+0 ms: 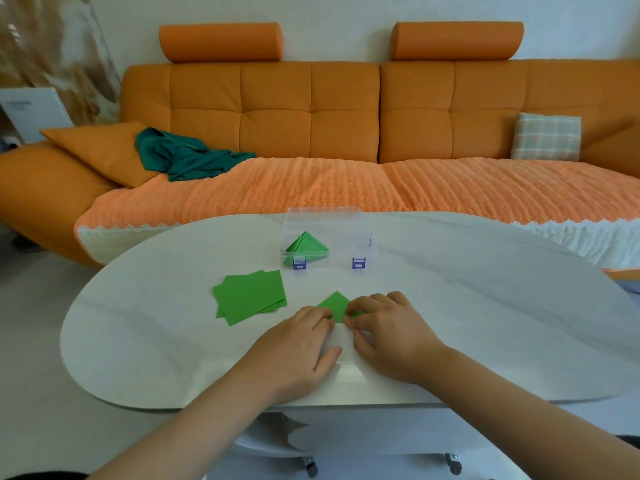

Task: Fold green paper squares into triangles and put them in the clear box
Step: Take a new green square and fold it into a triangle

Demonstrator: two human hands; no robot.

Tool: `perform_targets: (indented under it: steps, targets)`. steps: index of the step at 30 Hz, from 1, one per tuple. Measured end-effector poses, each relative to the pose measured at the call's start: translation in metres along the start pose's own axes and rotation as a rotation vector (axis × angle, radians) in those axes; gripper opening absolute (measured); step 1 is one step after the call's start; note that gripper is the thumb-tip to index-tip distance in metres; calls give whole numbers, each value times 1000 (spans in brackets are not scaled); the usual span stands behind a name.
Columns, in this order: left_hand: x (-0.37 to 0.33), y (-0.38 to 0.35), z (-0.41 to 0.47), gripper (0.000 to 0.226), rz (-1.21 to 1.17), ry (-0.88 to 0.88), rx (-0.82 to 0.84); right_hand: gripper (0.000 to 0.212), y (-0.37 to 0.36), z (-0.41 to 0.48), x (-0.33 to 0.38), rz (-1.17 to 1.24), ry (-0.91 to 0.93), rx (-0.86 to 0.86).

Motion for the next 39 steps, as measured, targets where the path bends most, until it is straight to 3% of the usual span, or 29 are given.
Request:
perform_targets:
  steps: [5, 9, 13, 18, 22, 26, 39]
  targets:
    - [7, 3, -7, 67, 101, 92, 20, 51, -2, -2, 2, 21, 0, 23]
    - [13, 4, -13, 76, 120, 158, -3, 45, -3, -3, 0, 46, -13, 35]
    - [17, 6, -17, 80, 133, 223, -18, 59, -1, -5, 0, 59, -10, 36]
    - [20, 6, -16, 81, 91, 247, -27, 45, -1, -8, -6, 91, -23, -46]
    - [13, 13, -13, 70, 13, 137, -157, 40, -5, -4, -1, 87, -24, -55]
    - [-1, 3, -5, 63, -83, 4, 14, 39, -6, 1, 4, 88, -6, -49]
    - [-1, -5, 5, 62, -12, 59, 19, 38, 2, -13, -4, -57, -92, -53]
Point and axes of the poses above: each hand's wrist, its own z-axis towards the middle knuckle, its own y-axis out of the back of the hand, x = y × z, the point moved 4 cm from there along z, towards the middle knuckle, and after that the axes turned 5 degrees about x, right-handed, at the moved point
